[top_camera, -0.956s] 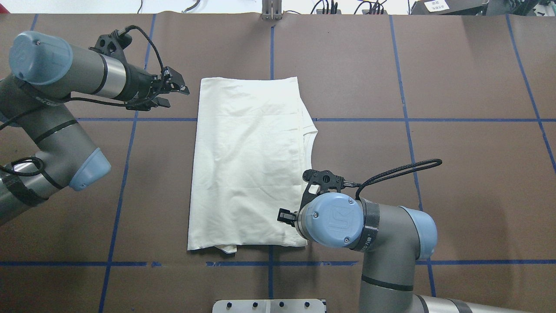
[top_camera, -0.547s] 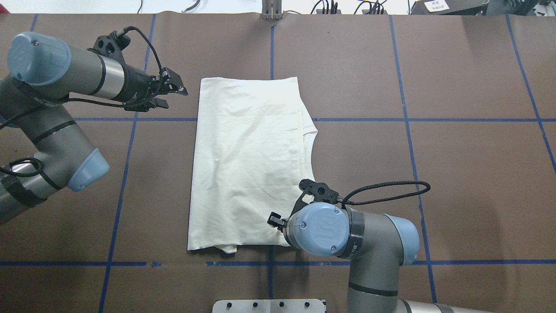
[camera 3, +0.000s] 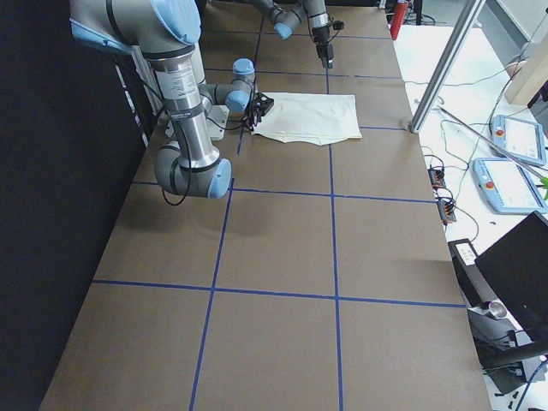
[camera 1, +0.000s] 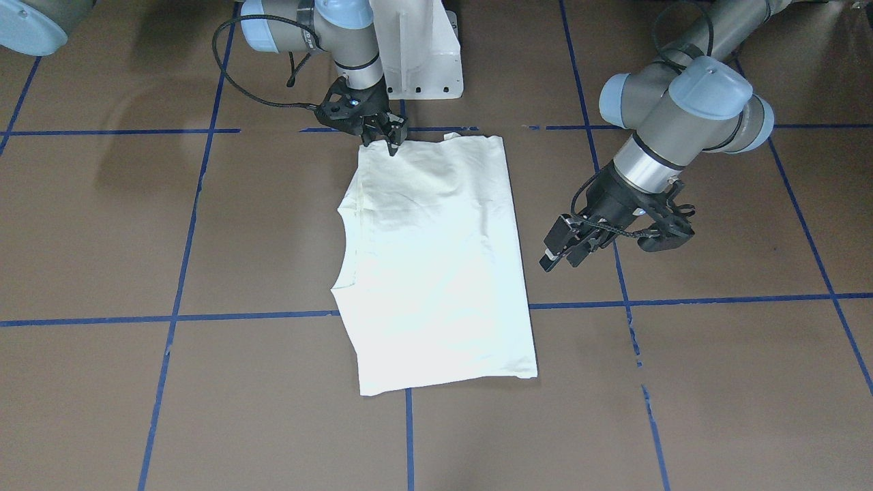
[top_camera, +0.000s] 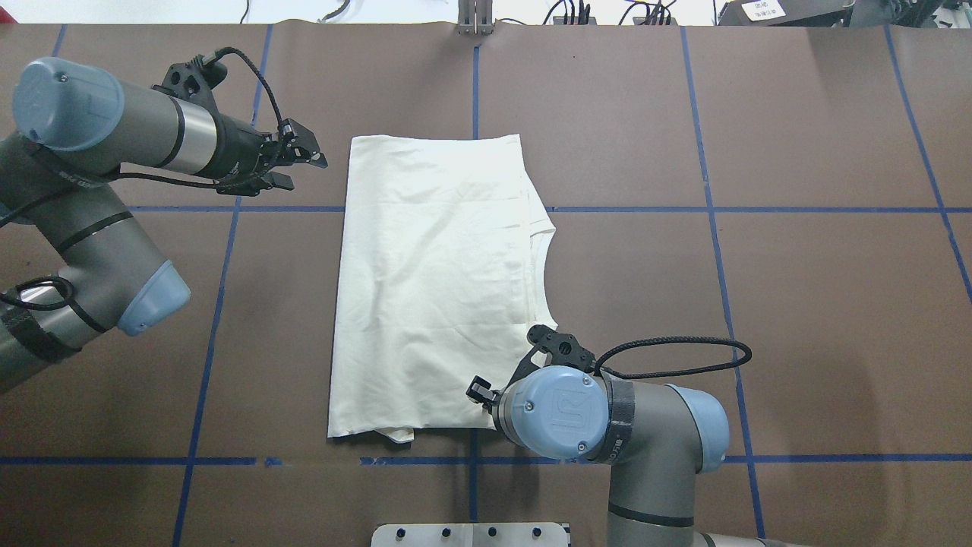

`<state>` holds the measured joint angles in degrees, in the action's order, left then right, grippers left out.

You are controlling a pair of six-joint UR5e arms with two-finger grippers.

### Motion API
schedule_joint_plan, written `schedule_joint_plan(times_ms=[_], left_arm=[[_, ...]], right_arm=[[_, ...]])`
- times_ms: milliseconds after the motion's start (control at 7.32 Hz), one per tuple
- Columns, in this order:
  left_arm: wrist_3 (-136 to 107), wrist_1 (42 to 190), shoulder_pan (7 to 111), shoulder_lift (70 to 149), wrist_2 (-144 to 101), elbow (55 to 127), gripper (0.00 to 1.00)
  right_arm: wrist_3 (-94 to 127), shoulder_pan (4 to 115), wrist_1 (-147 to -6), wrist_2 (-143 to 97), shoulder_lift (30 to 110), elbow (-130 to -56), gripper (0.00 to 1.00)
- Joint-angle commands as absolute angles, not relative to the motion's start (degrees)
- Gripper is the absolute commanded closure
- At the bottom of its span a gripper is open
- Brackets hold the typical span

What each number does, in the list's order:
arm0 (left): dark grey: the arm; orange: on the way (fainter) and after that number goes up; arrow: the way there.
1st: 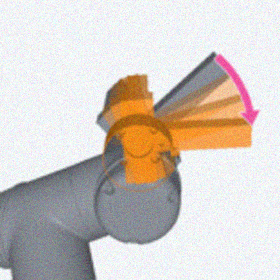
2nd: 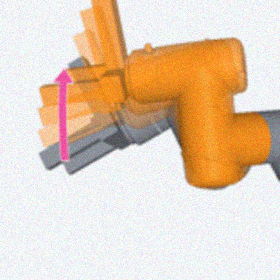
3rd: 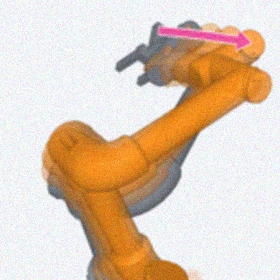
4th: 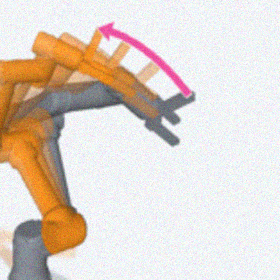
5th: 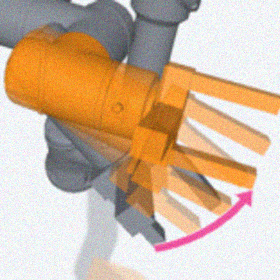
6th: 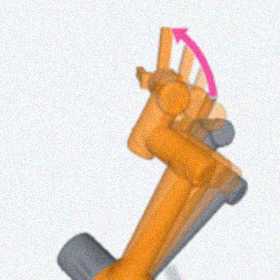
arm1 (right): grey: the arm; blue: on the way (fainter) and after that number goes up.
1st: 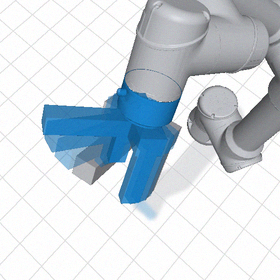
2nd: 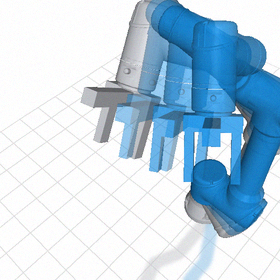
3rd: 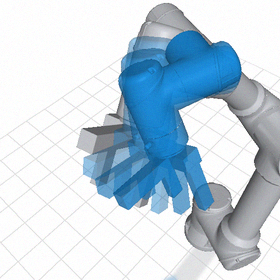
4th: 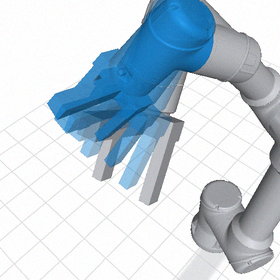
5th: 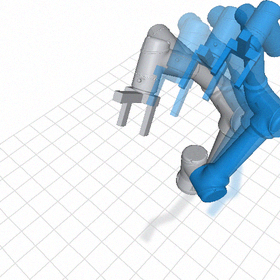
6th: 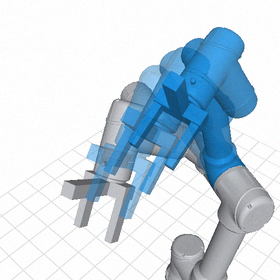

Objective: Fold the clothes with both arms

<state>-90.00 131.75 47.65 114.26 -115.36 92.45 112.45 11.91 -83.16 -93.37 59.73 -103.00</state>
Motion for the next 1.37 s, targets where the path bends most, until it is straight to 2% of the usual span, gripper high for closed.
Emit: schedule_joint_plan(times_ms=[0, 137, 273, 410, 820, 956, 1230], left_arm=[[-90.0, 131.7, 47.6, 114.3, -115.2, 92.4, 0.31], [-90.0, 131.7, 47.6, 114.3, -115.1, 92.5, 0.31], [-89.9, 131.7, 47.7, 114.2, -115.0, 92.4, 0.31], [-89.9, 131.7, 47.7, 114.2, -115.0, 92.4, 0.31], [-90.0, 131.7, 47.7, 114.1, -115.0, 92.5, 0.31], [-90.1, 131.7, 47.7, 113.4, -115.1, 93.3, 0.31], [-91.8, 131.7, 47.7, 112.4, -115.1, 94.9, 0.31]], right_arm=[[112.5, 11.9, -83.2, -93.3, 60.6, -102.9, 0.36], [112.5, 11.9, -83.2, -93.3, 60.5, -102.9, 0.49], [112.6, 11.9, -83.2, -93.3, 60.5, -103.1, 0.82], [112.6, 11.9, -83.2, -93.3, 60.6, -102.9, 1.00], [112.6, 12.0, -83.2, -93.3, 60.5, -103.4, 1.00], [112.5, 12.6, -83.2, -93.5, 61.3, -106.1, 1.00], [112.5, 12.5, -83.1, -93.9, 68.2, -113.7, 1.00]])
